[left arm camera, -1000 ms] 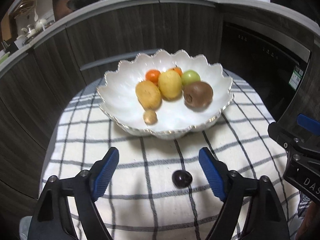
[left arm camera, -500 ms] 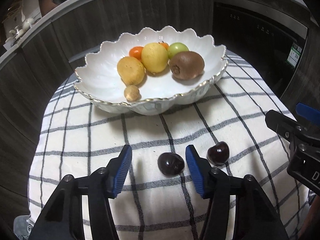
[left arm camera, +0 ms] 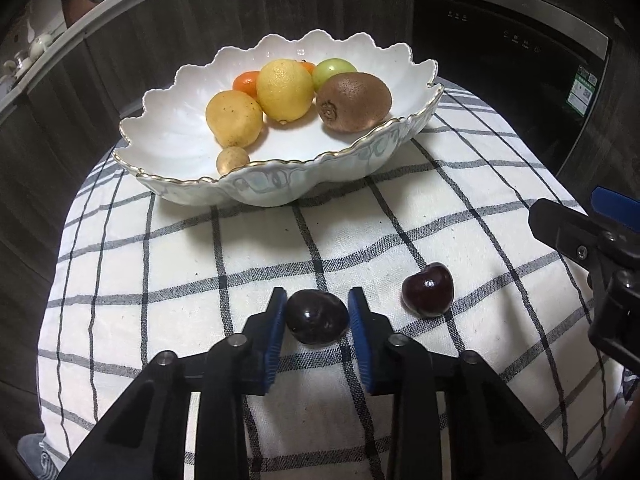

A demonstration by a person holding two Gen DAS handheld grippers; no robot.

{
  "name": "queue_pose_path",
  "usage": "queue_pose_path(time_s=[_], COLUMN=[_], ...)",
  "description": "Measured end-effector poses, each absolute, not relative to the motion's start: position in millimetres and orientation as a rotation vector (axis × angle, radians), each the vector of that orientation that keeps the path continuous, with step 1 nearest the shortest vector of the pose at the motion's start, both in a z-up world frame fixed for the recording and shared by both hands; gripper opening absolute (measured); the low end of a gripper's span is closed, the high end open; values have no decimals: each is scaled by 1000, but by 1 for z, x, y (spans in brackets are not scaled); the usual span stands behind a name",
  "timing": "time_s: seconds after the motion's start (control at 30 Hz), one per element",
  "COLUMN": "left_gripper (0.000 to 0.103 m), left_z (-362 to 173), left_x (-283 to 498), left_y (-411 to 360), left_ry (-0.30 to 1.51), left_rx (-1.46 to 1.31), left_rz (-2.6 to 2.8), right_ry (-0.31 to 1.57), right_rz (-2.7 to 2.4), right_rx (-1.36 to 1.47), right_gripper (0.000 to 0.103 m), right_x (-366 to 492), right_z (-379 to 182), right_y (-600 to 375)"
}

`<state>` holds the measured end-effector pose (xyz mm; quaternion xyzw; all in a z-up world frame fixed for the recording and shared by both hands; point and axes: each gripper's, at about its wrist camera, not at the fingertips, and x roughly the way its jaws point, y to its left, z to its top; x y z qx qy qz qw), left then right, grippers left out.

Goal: Organize fruits
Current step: 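Grasp one dark cherry with the left tool while the right tool grasps the other cherry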

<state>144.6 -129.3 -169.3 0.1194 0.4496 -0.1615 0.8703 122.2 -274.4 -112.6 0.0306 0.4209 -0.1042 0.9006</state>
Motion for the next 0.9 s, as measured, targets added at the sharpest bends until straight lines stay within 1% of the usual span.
queue_pose_path(time_s=[0.33, 0.67, 0.83, 0.9], left_gripper=[30, 30, 30, 30], left_z=[-155, -143, -143, -143], left_x=[140, 130, 129, 130], left_y=[-113, -70, -50, -45], left_ry=[922, 908, 914, 912], left_rx=[233, 208, 182, 171], left_rz=[-309, -247, -222, -219], right_ry=[869, 896, 916, 921], right_rz=[-194, -123, -104, -103], right_rx=[70, 59, 36, 32], right_gripper=[79, 78, 78, 75], right_x=[123, 130, 135, 136], right_z=[-111, -119, -129, -132], right_y=[-267, -235, -216, -212])
